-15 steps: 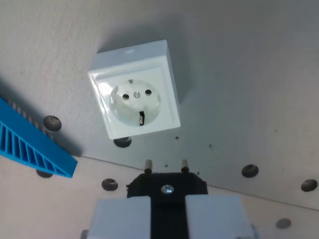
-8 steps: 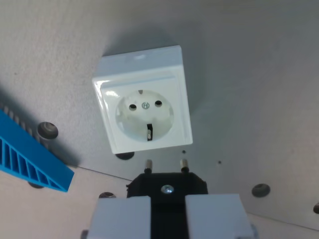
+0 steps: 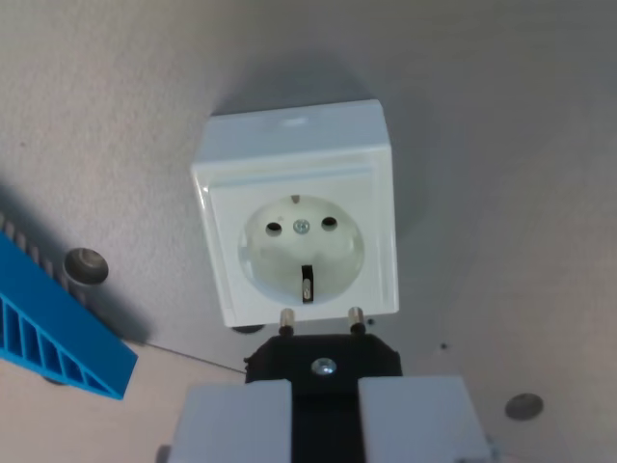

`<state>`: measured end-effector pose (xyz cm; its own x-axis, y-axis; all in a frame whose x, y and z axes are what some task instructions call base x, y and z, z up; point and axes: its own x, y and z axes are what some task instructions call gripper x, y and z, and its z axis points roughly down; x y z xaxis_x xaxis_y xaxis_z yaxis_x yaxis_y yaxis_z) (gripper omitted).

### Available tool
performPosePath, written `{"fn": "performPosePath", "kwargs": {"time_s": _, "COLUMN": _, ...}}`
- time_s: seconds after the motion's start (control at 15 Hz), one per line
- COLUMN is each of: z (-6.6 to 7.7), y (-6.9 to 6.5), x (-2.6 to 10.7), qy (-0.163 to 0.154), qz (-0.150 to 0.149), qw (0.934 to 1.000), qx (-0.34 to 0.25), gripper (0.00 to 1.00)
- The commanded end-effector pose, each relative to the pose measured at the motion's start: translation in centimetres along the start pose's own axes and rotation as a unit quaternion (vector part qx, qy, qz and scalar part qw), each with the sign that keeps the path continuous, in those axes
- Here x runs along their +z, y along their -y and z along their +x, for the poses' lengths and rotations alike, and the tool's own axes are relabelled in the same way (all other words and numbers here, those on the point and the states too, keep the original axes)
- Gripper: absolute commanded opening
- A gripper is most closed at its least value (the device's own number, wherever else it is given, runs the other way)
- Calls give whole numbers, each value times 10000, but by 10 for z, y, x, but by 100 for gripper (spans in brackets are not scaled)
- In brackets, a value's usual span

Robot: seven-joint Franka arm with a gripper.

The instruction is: Move above the white socket

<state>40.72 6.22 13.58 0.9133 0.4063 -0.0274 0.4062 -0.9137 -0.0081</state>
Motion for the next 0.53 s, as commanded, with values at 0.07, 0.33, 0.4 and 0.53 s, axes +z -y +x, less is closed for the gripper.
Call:
{"fn": "performPosePath", "kwargs": {"time_s": 0.07, "z": -4, "y": 3, "x": 12, "qy": -505, "qz": -230, "qw": 9978, "qx": -356, "gripper": 0}}
{"fn": "performPosePath", "kwargs": {"time_s": 0.33, "z": -5, "y": 5, "x": 19, "qy": -512, "qz": -247, "qw": 9976, "qx": -386, "gripper": 0}}
{"fn": "performPosePath", "kwargs": {"time_s": 0.4, "z": -5, "y": 5, "x": 20, "qy": -520, "qz": -252, "qw": 9976, "qx": -376, "gripper": 0}}
{"fn": "performPosePath", "kwargs": {"time_s": 0.53, "z": -6, "y": 6, "x": 23, "qy": -521, "qz": -257, "qw": 9977, "qx": -353, "gripper": 0}}
